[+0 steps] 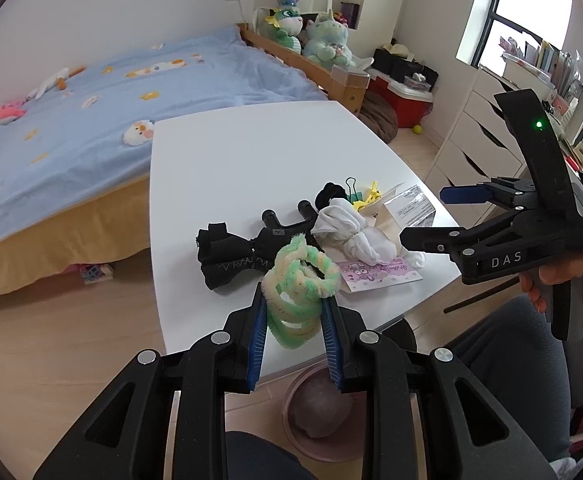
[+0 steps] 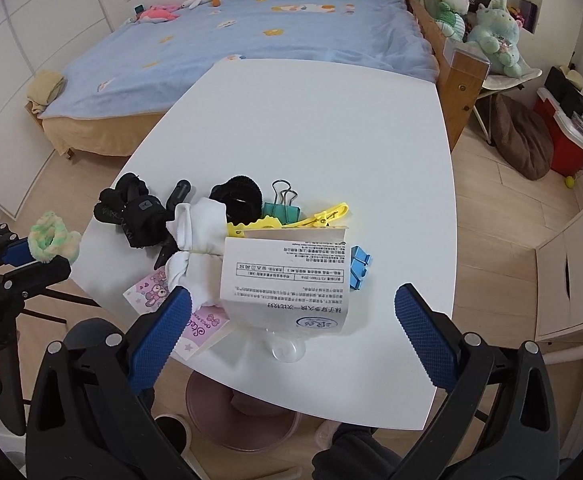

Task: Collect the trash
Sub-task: 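Grasp the white printed box with the right gripper while the left gripper holds the scrunchie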

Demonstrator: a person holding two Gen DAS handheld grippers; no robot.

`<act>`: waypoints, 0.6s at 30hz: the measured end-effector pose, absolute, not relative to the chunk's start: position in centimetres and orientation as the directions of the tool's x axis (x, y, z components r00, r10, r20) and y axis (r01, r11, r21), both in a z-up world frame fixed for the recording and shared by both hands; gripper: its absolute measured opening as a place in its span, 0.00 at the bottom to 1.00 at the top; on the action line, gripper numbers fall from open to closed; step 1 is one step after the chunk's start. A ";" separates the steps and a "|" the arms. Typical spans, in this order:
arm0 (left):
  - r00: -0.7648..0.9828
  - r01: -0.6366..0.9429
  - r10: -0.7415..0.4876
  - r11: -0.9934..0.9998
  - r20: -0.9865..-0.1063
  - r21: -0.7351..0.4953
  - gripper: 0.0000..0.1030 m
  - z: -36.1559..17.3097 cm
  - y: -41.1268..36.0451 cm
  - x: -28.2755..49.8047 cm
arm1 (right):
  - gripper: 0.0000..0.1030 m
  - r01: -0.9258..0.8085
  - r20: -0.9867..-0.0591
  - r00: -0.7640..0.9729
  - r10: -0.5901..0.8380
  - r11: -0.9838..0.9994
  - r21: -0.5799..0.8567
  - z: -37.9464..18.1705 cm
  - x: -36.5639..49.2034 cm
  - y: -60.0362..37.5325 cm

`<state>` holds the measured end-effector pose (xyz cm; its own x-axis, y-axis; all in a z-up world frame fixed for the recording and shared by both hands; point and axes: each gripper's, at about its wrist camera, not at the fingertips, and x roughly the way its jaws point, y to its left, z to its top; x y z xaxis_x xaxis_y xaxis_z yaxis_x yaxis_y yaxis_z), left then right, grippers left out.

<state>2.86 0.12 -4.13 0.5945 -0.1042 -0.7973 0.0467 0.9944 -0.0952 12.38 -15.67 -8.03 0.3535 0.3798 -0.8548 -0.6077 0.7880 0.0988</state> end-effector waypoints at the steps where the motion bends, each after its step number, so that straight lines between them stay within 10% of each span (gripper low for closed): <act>1: 0.595 0.046 -0.105 0.994 -0.797 -0.096 0.25 -4.1 0.2 2.9 | 0.90 -0.610 -0.855 0.353 0.380 0.786 0.098 -8.1 12.4 -15.6; 8: 0.593 0.045 -0.104 0.994 -0.798 -0.096 0.25 -4.2 0.3 2.9 | 0.62 -0.616 -0.864 0.352 0.360 0.784 0.076 -8.5 12.6 -15.5; 18: 0.599 0.048 -0.105 0.994 -0.794 -0.095 0.25 -4.1 0.3 2.8 | 0.62 -0.603 -0.832 0.405 0.380 0.795 0.069 -7.0 11.6 -16.7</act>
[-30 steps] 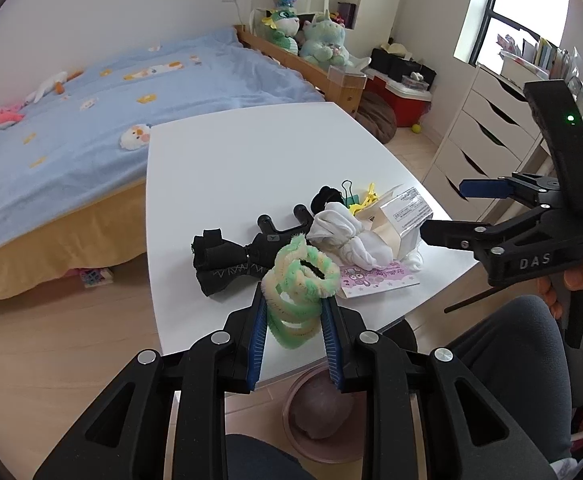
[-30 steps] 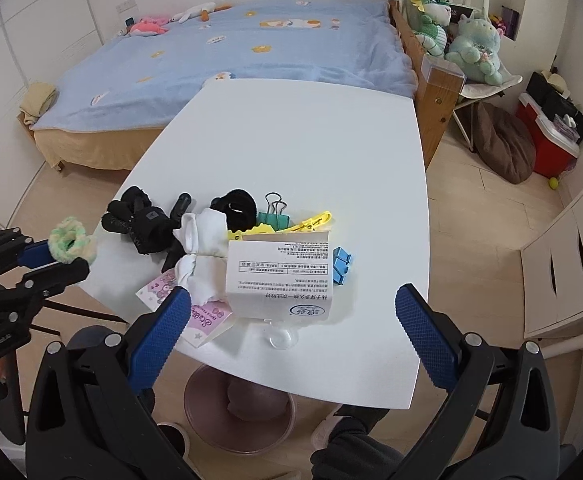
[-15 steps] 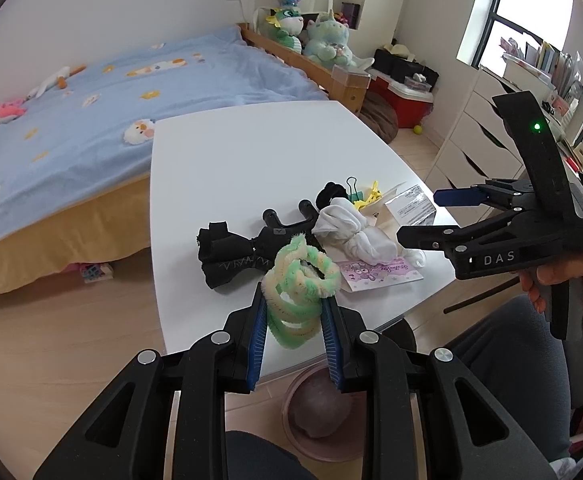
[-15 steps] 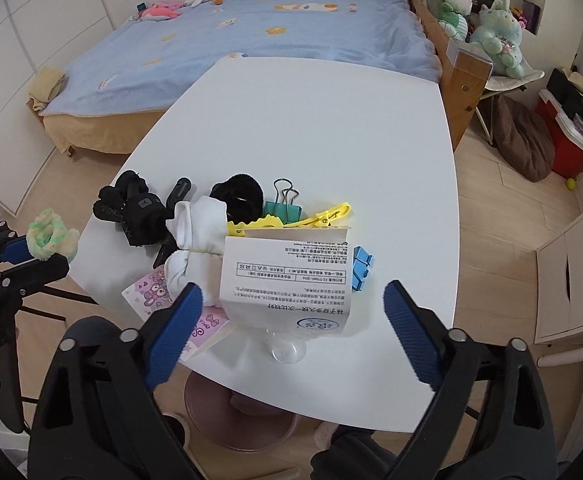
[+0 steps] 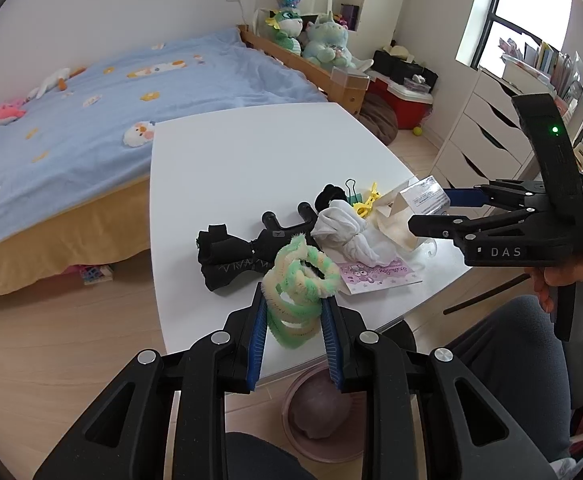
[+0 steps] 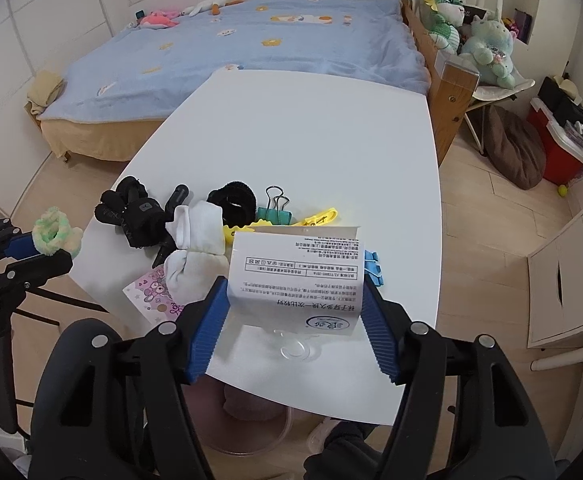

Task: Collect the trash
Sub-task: 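Grasp the white printed box with the right gripper while the left gripper holds the scrunchie, then carry scrunchie and box over the pink bin and open both grippers to drop them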

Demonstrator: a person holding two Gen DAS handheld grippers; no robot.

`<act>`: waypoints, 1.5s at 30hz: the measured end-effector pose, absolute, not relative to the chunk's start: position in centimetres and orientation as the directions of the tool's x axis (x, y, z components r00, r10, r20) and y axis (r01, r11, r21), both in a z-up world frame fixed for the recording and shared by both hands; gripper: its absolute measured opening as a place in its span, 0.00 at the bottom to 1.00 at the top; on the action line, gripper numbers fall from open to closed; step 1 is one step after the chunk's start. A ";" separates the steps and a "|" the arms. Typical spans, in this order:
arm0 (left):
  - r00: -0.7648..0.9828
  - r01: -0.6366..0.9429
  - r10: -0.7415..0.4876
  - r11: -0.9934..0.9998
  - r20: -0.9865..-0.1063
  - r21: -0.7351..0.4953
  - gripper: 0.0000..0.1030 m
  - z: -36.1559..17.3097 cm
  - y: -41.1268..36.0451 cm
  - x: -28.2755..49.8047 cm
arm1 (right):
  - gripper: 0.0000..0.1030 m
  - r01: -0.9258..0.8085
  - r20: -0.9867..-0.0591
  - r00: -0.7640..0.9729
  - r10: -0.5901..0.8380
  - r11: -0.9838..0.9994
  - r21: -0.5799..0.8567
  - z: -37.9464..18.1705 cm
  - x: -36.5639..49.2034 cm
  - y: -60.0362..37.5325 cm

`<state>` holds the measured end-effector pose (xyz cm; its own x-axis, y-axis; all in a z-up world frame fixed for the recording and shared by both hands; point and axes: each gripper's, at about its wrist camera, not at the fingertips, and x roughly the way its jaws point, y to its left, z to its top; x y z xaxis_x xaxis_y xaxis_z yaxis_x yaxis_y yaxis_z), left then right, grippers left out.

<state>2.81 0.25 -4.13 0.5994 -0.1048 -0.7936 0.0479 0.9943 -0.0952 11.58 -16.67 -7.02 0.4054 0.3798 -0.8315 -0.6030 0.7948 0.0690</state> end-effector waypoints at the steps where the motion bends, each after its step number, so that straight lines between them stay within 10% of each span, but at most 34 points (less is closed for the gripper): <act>1: 0.600 0.048 -0.106 0.994 -0.793 -0.097 0.25 -4.0 0.3 2.8 | 0.62 -0.599 -0.826 0.414 0.383 0.798 0.069 -6.7 11.4 -16.9; 45: 0.591 0.210 -0.214 0.972 -0.777 -0.108 0.25 -2.5 -7.0 -4.4 | 0.62 -0.621 -0.729 0.477 0.490 0.776 0.115 -1.2 -3.1 -23.3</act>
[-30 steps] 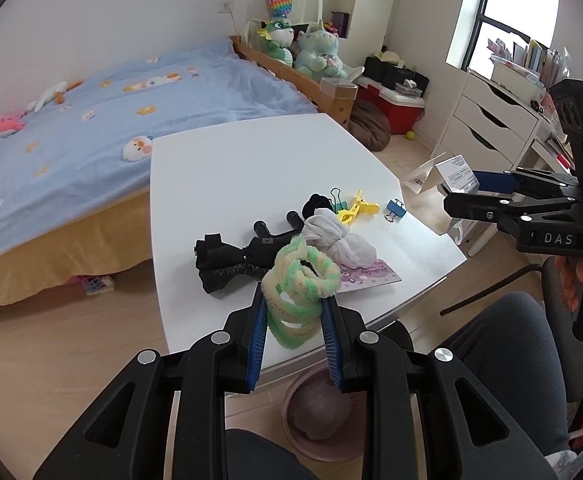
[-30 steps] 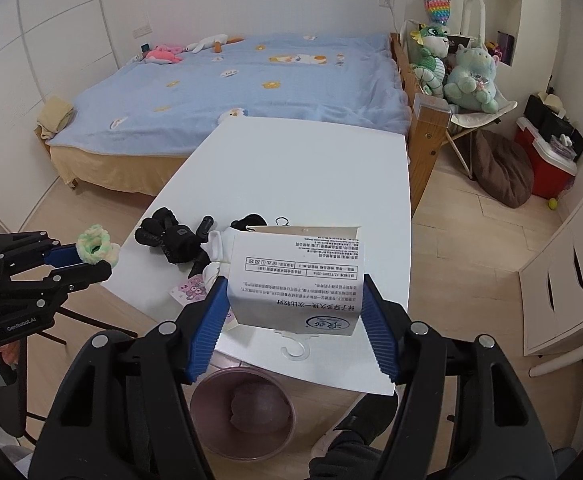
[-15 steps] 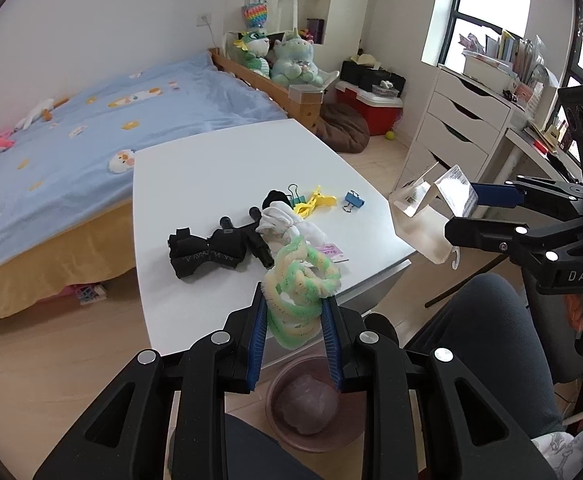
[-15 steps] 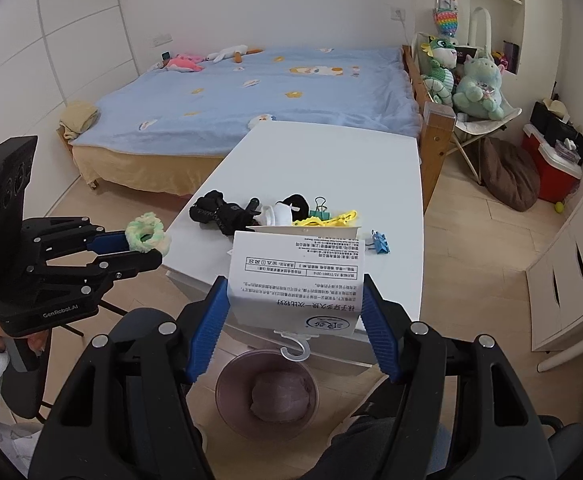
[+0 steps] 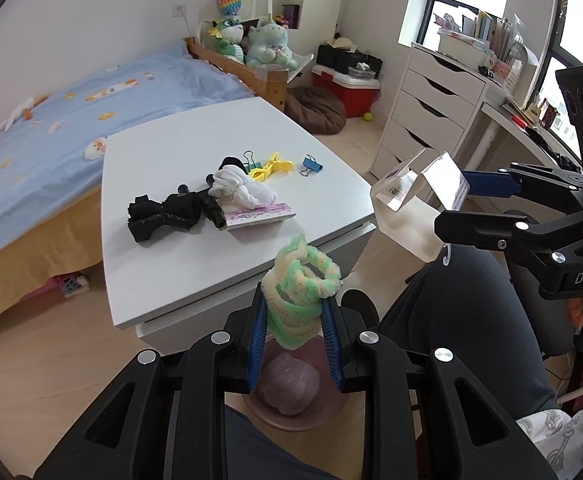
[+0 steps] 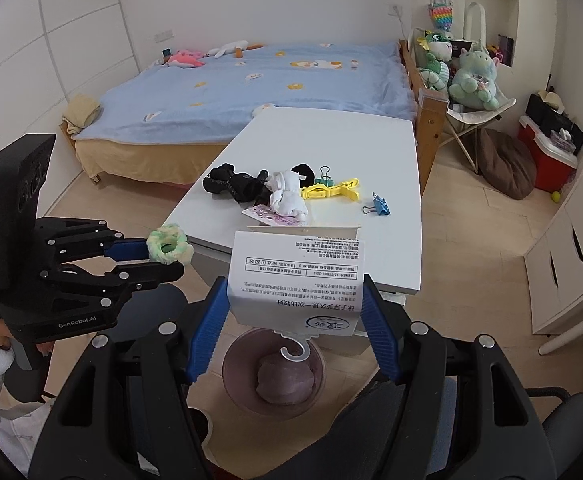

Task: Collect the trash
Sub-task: 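Carry scrunchie and box over the pink bin and open both grippers to drop them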

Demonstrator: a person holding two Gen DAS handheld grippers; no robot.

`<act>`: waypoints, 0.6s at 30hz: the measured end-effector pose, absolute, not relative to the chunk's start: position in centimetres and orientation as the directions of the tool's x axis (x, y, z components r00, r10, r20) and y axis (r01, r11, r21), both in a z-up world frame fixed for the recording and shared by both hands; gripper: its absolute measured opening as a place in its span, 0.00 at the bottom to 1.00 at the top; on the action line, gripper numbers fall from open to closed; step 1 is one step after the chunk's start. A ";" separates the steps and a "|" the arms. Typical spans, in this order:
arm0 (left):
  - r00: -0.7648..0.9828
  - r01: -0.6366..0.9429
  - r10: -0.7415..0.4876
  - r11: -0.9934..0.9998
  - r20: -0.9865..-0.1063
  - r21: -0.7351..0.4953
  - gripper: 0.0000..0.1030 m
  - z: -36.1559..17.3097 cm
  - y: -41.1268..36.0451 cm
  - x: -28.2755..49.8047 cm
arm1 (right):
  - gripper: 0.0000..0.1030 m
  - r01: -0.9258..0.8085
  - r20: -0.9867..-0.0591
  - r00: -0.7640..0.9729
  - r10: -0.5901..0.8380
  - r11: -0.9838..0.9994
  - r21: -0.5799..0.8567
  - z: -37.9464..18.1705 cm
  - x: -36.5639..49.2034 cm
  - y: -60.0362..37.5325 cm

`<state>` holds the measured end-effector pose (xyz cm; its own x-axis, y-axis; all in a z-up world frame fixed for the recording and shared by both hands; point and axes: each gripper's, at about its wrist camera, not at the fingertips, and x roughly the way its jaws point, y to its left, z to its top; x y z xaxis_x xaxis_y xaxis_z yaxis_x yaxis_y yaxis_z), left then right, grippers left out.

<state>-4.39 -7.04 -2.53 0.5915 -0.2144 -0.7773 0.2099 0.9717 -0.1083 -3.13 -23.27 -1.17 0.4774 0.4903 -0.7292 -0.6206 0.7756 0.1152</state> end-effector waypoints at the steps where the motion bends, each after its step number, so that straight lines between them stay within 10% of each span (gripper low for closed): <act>1: 0.589 0.215 -0.218 0.970 -0.778 -0.110 0.25 -2.6 -7.1 -4.5 | 0.62 -0.620 -0.729 0.477 0.491 0.776 0.117 -1.3 -3.2 -23.4; 6: 0.584 0.224 -0.234 0.967 -0.778 -0.122 0.40 -2.6 -7.6 -4.8 | 0.62 -0.618 -0.726 0.476 0.497 0.776 0.126 -1.3 -3.4 -23.7; 10: 0.602 0.214 -0.237 0.968 -0.762 -0.132 0.84 -2.6 -7.5 -5.0 | 0.62 -0.618 -0.725 0.476 0.498 0.776 0.127 -1.4 -3.5 -23.7; 18: 0.639 0.136 -0.178 0.984 -0.748 -0.118 0.92 -2.2 -6.3 -4.9 | 0.62 -0.617 -0.728 0.471 0.499 0.776 0.132 -1.7 -3.8 -23.8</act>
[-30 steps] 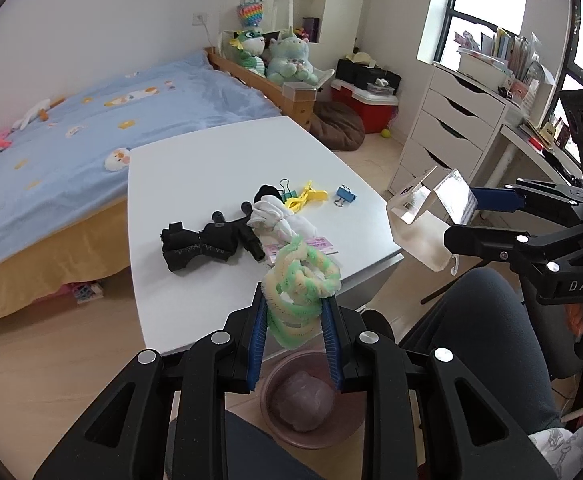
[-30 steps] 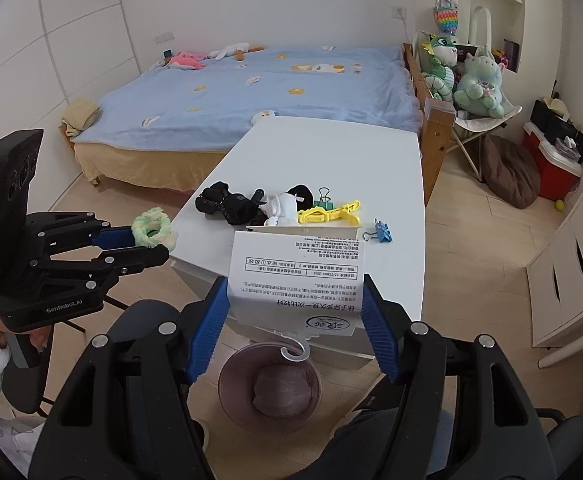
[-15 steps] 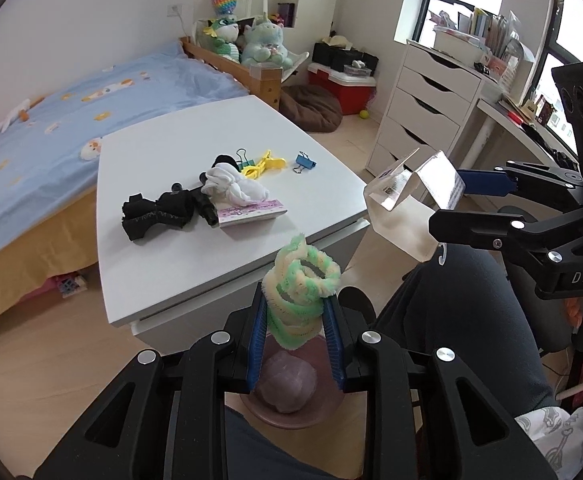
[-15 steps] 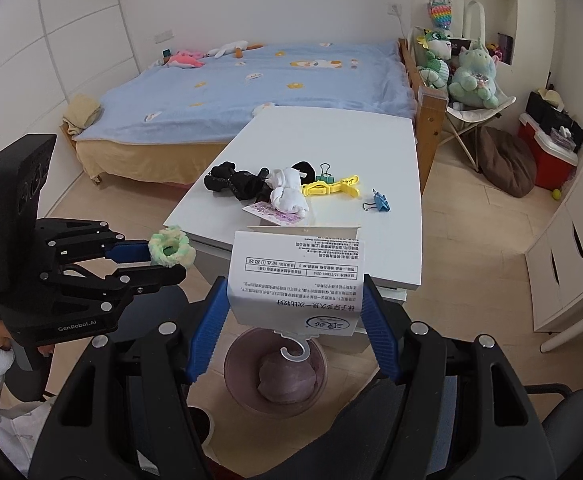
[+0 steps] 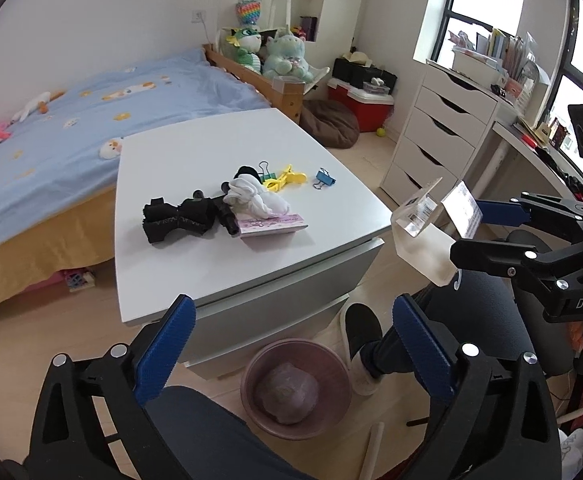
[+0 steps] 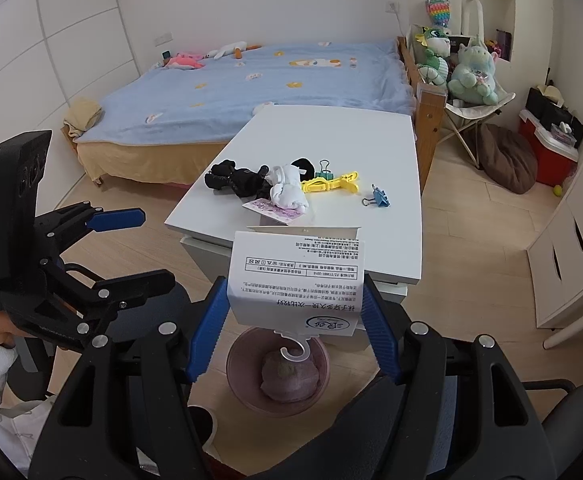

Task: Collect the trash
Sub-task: 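Carry scrunchie and box over the pink bin and open both grippers to drop them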

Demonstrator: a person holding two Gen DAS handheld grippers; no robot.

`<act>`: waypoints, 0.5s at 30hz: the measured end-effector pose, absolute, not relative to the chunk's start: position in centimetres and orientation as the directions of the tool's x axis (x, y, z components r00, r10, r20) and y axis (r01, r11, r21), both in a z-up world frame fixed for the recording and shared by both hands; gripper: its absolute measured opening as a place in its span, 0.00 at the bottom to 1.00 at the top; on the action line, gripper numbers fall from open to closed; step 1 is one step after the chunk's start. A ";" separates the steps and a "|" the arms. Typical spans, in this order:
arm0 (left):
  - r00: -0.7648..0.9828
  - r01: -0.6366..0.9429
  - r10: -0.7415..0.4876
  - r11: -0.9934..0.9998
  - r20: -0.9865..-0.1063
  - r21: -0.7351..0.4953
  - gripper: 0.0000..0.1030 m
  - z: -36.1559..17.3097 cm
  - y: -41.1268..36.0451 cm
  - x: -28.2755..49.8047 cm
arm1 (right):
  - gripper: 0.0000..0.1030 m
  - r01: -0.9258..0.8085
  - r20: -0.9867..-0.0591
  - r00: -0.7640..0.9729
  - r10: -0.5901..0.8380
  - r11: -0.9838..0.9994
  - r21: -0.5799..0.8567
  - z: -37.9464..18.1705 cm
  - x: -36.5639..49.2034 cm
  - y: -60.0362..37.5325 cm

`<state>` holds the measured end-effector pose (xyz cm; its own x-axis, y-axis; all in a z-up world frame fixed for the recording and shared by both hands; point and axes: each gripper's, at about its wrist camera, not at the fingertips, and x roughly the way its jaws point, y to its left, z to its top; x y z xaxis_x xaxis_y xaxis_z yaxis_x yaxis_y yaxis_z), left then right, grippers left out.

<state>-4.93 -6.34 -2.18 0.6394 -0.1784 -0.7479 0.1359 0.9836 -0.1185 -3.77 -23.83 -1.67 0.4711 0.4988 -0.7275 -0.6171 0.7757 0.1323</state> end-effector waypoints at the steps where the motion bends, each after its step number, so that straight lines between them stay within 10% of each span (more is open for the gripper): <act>1: 0.640 0.128 -0.172 0.985 -0.748 -0.117 0.92 -2.1 -6.2 -4.9 | 0.62 -0.617 -0.728 0.470 0.499 0.775 0.133 -1.7 -3.8 -23.8; 15: 0.672 0.082 -0.143 0.990 -0.727 -0.119 0.92 -1.1 -4.2 -5.7 | 0.62 -0.649 -0.736 0.442 0.513 0.749 0.132 -1.9 -4.3 -22.9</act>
<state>-5.66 -4.21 -1.14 0.6718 -0.1428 -0.7269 0.0819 0.9896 -0.1187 -4.33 -22.89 -1.87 0.4424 0.5126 -0.7359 -0.6490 0.7493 0.1318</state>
